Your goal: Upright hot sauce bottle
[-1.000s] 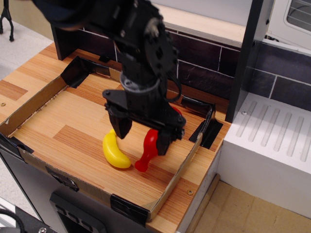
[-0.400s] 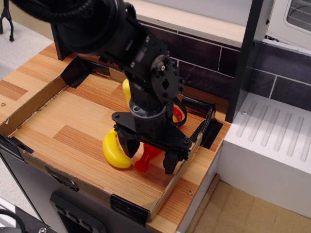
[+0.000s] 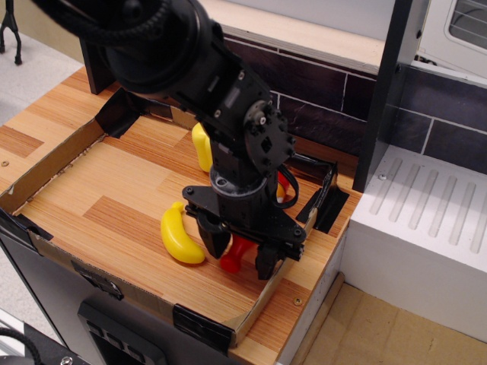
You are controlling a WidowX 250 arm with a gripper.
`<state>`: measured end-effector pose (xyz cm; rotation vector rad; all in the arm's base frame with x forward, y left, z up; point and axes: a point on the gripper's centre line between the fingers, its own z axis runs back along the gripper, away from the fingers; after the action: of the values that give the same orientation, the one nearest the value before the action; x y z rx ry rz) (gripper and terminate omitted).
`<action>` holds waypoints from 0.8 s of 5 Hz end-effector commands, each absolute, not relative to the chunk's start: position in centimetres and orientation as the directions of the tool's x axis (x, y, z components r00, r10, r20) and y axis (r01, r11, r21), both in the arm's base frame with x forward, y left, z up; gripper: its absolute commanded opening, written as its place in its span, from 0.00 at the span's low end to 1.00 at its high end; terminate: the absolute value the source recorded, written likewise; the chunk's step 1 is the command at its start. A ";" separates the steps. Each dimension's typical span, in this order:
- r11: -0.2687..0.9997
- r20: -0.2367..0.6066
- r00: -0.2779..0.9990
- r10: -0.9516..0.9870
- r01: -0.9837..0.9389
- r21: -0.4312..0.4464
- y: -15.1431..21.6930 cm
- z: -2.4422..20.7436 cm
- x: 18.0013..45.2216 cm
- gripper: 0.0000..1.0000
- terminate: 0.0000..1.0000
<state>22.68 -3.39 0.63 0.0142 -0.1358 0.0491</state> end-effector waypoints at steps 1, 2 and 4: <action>0.999 0.123 0.992 0.042 -0.042 -0.004 -3.5 0.7 22.5 0.00 0.00; 0.998 0.096 0.993 0.066 -0.065 -0.015 -3.5 0.6 22.5 0.00 0.00; 0.988 -0.084 0.990 0.111 -0.119 -0.097 -2.8 5.3 22.2 0.00 0.00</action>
<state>21.60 -3.13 4.00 -0.0978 0.1385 0.1197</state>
